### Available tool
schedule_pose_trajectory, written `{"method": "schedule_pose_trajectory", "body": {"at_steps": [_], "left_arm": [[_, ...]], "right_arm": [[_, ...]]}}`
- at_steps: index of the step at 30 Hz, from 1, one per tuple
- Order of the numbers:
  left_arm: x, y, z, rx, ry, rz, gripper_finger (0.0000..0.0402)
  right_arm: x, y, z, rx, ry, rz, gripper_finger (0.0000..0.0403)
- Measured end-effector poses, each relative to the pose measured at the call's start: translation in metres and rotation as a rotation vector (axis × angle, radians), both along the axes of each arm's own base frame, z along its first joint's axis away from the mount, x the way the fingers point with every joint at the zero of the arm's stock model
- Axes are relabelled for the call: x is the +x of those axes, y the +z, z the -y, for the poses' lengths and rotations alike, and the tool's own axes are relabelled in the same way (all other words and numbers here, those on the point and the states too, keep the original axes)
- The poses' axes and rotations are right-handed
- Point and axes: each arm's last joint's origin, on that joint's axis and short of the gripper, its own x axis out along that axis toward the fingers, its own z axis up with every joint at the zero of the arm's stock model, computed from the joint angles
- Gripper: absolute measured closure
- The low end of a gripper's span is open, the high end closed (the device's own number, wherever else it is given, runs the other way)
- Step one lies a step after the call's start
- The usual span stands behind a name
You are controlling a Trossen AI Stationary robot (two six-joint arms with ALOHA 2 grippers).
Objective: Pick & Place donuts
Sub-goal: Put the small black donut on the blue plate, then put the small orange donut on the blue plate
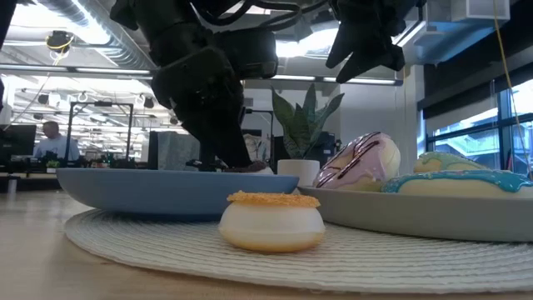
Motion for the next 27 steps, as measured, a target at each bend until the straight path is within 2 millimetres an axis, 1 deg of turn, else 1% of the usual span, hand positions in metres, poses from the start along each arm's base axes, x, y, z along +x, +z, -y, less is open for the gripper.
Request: {"method": "schedule_pose_trajectory", "body": {"at_steps": [12, 19, 22, 27], "left_arm": [[0.0, 0.0, -0.001, 0.011, 0.007, -0.002, 0.0263], [-0.006, -0.003, -0.002, 0.016, -0.001, -0.066, 0.0247], [-0.009, 0.004, -0.003, 0.008, 0.011, -0.07, 0.0245], [-0.012, 0.022, -0.009, -0.012, 0.025, -0.024, 0.0246]], "right_arm": [[0.0, 0.0, 0.0, -0.001, 0.001, 0.0, 0.0228], [0.0, 0.0, 0.0, -0.003, 0.003, -0.001, 0.0228], [0.0, 0.0, 0.0, -0.003, 0.003, -0.001, 0.0228], [0.0, 0.0, 0.0, -0.013, 0.015, -0.003, 0.0228]]}}
